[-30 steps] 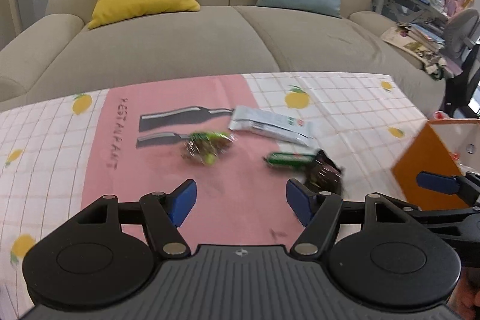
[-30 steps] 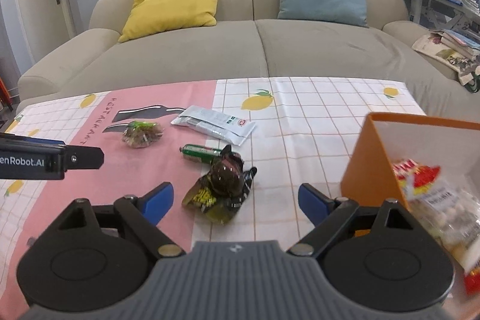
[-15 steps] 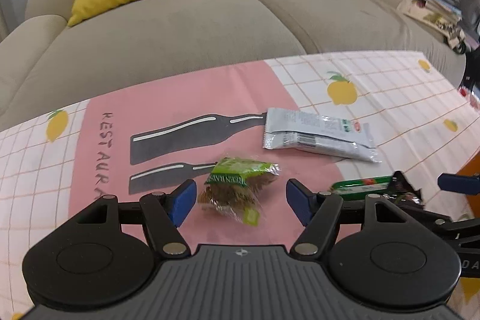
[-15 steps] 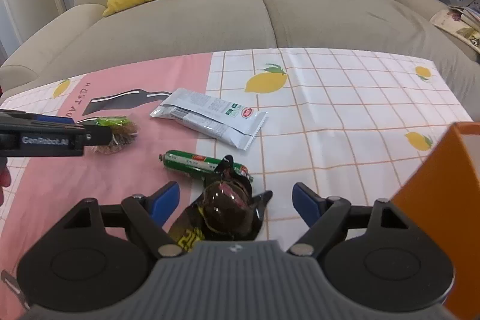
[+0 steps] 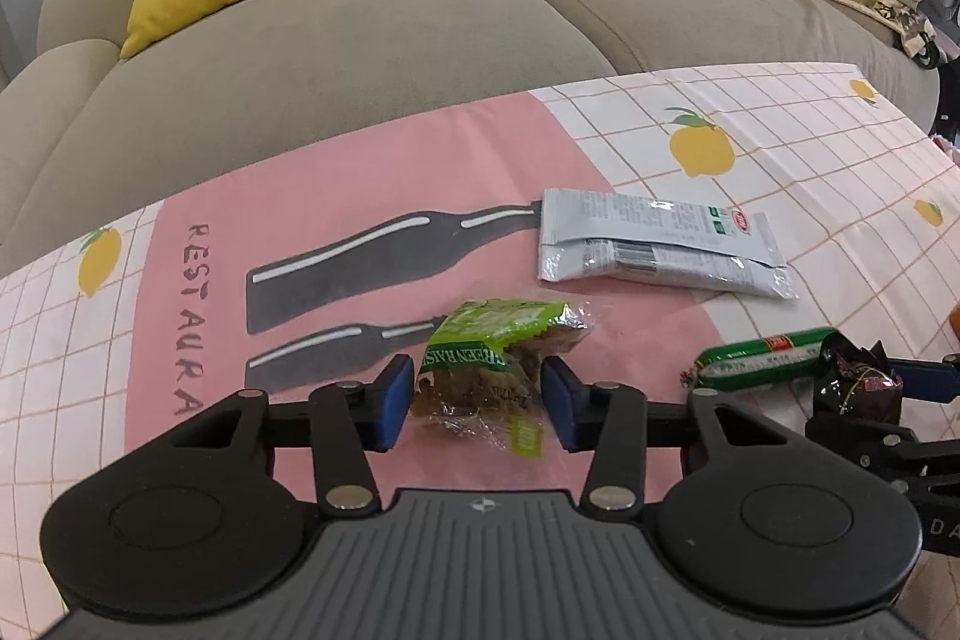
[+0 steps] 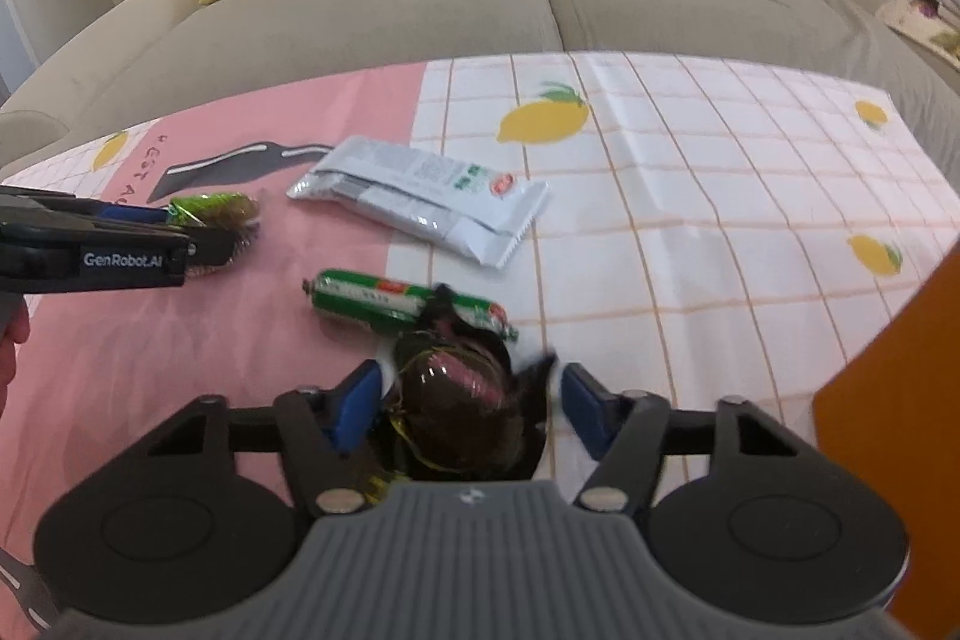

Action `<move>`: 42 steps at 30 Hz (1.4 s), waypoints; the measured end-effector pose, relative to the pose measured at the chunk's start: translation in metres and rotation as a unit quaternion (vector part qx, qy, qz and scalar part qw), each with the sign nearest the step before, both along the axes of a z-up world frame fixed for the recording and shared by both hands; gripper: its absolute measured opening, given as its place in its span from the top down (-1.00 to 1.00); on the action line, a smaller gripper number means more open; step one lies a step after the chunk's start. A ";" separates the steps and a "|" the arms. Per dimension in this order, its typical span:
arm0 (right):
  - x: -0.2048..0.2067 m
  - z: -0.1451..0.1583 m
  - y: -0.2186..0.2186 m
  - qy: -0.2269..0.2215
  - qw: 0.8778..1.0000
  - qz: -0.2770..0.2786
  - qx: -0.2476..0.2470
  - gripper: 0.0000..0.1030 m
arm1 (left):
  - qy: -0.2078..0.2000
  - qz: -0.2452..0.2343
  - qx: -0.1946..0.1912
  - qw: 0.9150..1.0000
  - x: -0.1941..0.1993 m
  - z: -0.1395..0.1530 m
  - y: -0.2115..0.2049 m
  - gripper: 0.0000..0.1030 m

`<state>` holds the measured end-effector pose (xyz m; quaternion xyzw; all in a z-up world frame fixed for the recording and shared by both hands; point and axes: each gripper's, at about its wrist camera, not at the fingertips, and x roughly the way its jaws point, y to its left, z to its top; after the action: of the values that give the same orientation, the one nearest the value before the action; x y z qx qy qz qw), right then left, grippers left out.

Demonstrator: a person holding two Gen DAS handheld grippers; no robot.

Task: Organize snacks
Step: 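Grasp the green-wrapped snack with left tool while right tool grasps dark candy bag, then lift the green snack and dark candy bag and carry both into the orange box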

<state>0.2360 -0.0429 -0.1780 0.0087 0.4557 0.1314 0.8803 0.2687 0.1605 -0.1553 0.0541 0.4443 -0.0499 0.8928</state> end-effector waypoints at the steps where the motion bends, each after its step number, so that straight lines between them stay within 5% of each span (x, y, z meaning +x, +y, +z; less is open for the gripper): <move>1: -0.002 -0.001 -0.001 0.000 1.000 -0.001 -0.001 -0.07 | 0.000 0.002 -0.002 1.000 -0.003 0.001 -0.001 0.03; 14: -0.065 0.003 -0.028 0.011 1.000 0.016 0.000 -0.01 | 0.043 0.068 -0.076 0.994 -0.102 0.007 -0.030 0.07; 25: -0.119 0.005 -0.042 0.033 0.999 0.036 -0.012 0.02 | 0.087 0.032 -0.053 0.994 -0.178 0.016 -0.067 0.08; 30: -0.131 0.006 -0.043 0.034 0.998 0.044 -0.022 -0.01 | 0.065 0.010 -0.053 0.996 -0.188 0.013 -0.069 0.02; 32: -0.134 0.006 -0.045 0.031 0.998 0.047 -0.026 -0.06 | 0.050 0.003 -0.053 0.997 -0.189 0.011 -0.070 -0.21; 34: -0.136 0.006 -0.046 0.028 0.998 0.047 -0.029 -0.08 | 0.050 -0.005 -0.063 0.997 -0.187 0.009 -0.070 -0.23; 42: -0.142 0.006 -0.046 0.028 0.998 0.045 -0.036 -0.10 | 0.050 -0.005 -0.079 0.996 -0.189 0.000 -0.068 -0.12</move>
<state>0.0939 -0.0892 -0.1724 -0.0400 0.4847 0.1541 0.8601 0.0802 0.0924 -0.1556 -0.0166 0.4825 -0.0913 0.8710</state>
